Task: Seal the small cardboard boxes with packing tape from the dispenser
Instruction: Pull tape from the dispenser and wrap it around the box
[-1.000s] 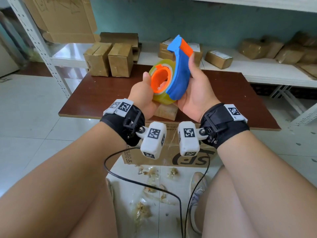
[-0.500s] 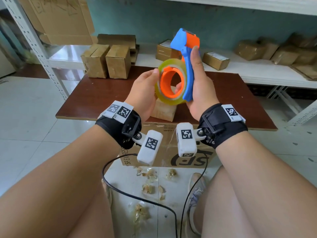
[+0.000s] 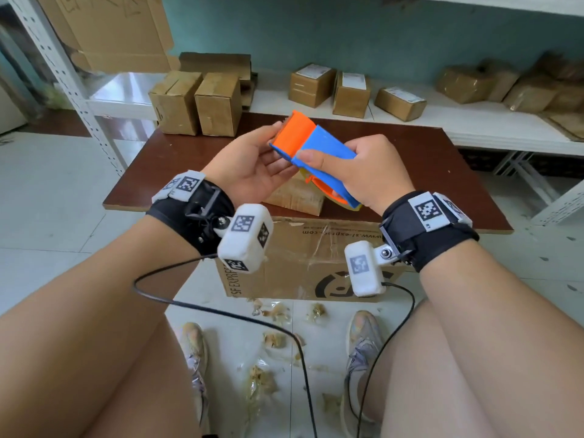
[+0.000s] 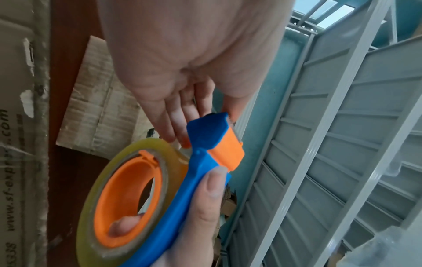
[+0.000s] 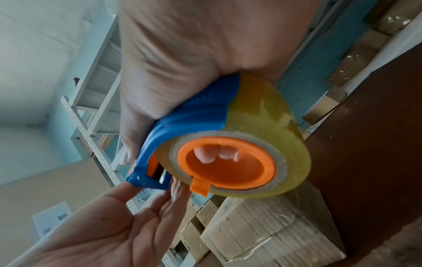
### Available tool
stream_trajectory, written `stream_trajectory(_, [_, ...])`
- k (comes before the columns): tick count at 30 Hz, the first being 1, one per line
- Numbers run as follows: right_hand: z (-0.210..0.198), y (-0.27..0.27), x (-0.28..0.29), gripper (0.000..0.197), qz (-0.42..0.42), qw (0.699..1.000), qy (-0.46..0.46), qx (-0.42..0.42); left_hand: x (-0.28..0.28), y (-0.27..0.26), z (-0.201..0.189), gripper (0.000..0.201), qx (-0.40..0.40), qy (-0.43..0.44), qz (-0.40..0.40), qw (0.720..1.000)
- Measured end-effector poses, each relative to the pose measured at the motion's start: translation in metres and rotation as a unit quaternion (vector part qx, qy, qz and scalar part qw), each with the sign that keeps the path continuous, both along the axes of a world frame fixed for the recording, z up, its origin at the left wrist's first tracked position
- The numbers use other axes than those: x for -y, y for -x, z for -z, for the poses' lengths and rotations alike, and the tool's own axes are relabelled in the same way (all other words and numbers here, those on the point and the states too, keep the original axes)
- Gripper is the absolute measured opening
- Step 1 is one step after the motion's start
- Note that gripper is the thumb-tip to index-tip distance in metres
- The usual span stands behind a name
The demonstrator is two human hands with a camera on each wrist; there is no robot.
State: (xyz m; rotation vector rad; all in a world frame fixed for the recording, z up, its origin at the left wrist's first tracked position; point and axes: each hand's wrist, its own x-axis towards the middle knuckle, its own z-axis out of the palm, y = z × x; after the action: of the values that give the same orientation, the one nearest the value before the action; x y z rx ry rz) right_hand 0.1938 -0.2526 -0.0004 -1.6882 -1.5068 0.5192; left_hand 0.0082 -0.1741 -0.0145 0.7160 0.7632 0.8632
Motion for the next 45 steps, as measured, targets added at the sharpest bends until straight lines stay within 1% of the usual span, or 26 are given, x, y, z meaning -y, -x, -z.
stream_trajectory(4, [0.003,-0.001,0.002,0.099,-0.006,0.999,0.018,0.048,0.000,0.006,0.002,0.016,-0.032,0.017,0.004,0.999])
stream_trajectory(6, [0.004,-0.003,0.001,0.095,-0.014,0.998,0.026,0.062,0.000,0.007,0.004,0.017,-0.042,0.023,0.007,0.999])
stream_trajectory(8, [0.005,-0.003,0.002,0.084,-0.017,0.996,0.027,0.085,0.001,0.009,0.005,0.021,-0.053,0.023,0.012,0.998])
stream_trajectory(9, [0.005,-0.003,0.002,0.081,-0.016,0.995,0.027,0.093,0.001,0.010,0.006,0.025,-0.055,0.023,0.013,0.998])
stream_trajectory(12, [0.006,-0.002,0.002,0.078,-0.018,0.994,0.026,0.100,0.002,0.010,0.006,0.036,-0.049,0.036,0.002,0.998])
stream_trajectory(15, [0.006,-0.003,0.002,0.077,-0.017,0.994,0.030,0.106,0.002,0.009,0.007,0.040,-0.052,0.043,-0.007,0.998])
stream_trajectory(17, [0.007,-0.003,0.002,0.079,-0.018,0.993,0.033,0.111,0.002,0.009,0.006,0.034,-0.058,0.049,-0.008,0.997])
stream_trajectory(21, [0.008,-0.005,0.001,0.098,-0.028,0.992,0.042,0.112,0.002,0.005,0.007,0.020,-0.070,0.048,-0.030,0.996])
stream_trajectory(22, [0.007,-0.006,0.000,0.099,-0.032,0.992,0.048,0.114,0.002,0.004,0.008,0.019,-0.072,0.043,-0.036,0.996])
stream_trajectory(23, [0.007,-0.007,0.000,0.097,-0.037,0.991,0.054,0.118,0.001,0.003,0.009,0.018,-0.077,0.038,-0.043,0.995])
stream_trajectory(25, [0.006,-0.008,0.000,0.085,-0.043,0.989,0.061,0.127,-0.002,0.002,0.011,0.015,-0.095,0.027,-0.056,0.993])
stream_trajectory(27, [0.005,-0.008,0.000,0.080,-0.046,0.988,0.064,0.135,-0.005,0.003,0.014,0.015,-0.112,0.016,-0.065,0.991])
stream_trajectory(31, [0.000,-0.006,0.006,0.080,-0.036,0.987,0.072,0.140,-0.005,0.004,0.015,0.017,-0.127,-0.008,-0.080,0.989])
stream_trajectory(35, [-0.003,-0.008,0.016,0.081,-0.030,0.987,0.063,0.142,0.006,0.001,0.012,0.028,-0.126,-0.025,-0.088,0.988])
stream_trajectory(37, [-0.003,-0.007,0.021,0.081,-0.029,0.986,0.057,0.154,0.011,0.000,0.010,0.023,-0.131,-0.026,-0.099,0.986])
stream_trajectory(40, [0.000,-0.006,0.023,0.080,-0.031,0.986,0.046,0.160,0.024,-0.004,0.001,0.002,-0.128,-0.016,-0.121,0.984])
stream_trajectory(42, [0.001,-0.007,0.024,0.081,-0.029,0.983,0.045,0.175,0.029,-0.007,-0.004,0.011,-0.132,-0.009,-0.132,0.982])
stream_trajectory(43, [0.001,-0.008,0.026,0.081,-0.025,0.982,0.048,0.182,0.030,-0.007,-0.005,0.012,-0.131,-0.009,-0.137,0.982])
stream_trajectory(45, [0.004,-0.010,0.029,0.082,-0.017,0.978,0.058,0.198,0.029,-0.003,-0.006,0.006,-0.114,-0.003,-0.145,0.983])
